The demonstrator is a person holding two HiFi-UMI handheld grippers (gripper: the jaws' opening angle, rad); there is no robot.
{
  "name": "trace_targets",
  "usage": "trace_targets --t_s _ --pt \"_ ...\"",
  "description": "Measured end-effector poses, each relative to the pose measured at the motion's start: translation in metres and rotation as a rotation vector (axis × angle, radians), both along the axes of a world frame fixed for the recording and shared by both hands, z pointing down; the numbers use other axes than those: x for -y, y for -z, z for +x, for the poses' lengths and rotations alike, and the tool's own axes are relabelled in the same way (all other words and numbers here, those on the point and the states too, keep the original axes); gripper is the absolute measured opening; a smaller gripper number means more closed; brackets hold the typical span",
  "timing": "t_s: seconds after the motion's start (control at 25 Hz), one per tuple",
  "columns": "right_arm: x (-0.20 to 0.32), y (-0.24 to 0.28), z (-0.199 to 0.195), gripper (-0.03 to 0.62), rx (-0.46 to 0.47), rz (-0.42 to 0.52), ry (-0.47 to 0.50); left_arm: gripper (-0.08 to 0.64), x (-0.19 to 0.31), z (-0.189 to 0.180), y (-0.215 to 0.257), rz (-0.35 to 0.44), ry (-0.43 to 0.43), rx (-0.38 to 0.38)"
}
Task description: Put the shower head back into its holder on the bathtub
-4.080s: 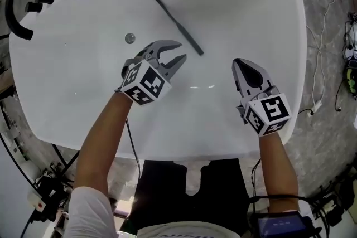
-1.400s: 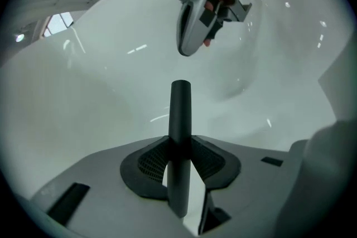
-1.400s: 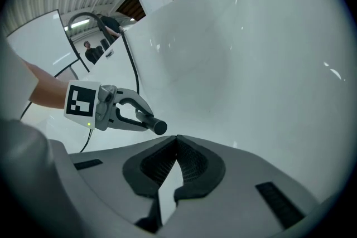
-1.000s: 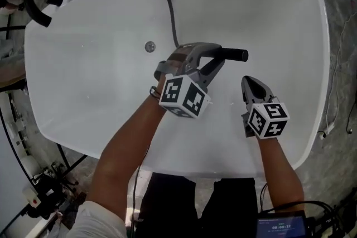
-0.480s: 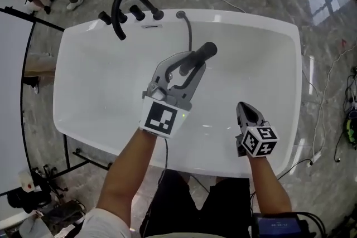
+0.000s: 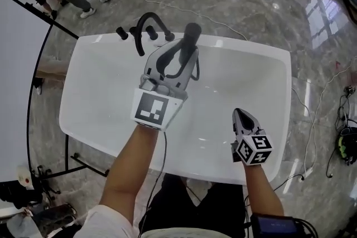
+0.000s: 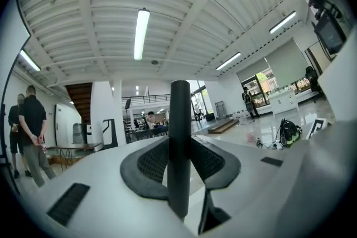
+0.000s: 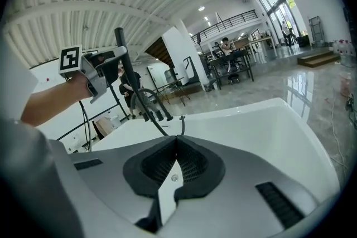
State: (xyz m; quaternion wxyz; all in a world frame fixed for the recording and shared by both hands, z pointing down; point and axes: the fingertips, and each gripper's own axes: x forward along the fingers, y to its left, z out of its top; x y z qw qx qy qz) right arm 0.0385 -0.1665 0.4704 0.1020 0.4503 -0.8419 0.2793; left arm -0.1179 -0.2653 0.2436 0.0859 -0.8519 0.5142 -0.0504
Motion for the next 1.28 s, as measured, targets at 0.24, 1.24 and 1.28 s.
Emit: trace_targets --t_s 0.24,1.24,1.28 --pt "0.027 0.058 -0.01 0.009 0.006 0.063 0.015 0.127 0.02 -0.017 0.055 0.064 0.052 -0.046" --pt "0.054 0.067 -0.031 0.009 0.019 0.061 0.022 0.129 0.152 -0.09 0.008 0.024 0.256 -0.273" --pt "0.056 0.06 -0.028 0.009 0.022 0.057 0.022 0.128 0.156 -0.089 -0.006 0.011 0.264 -0.275"
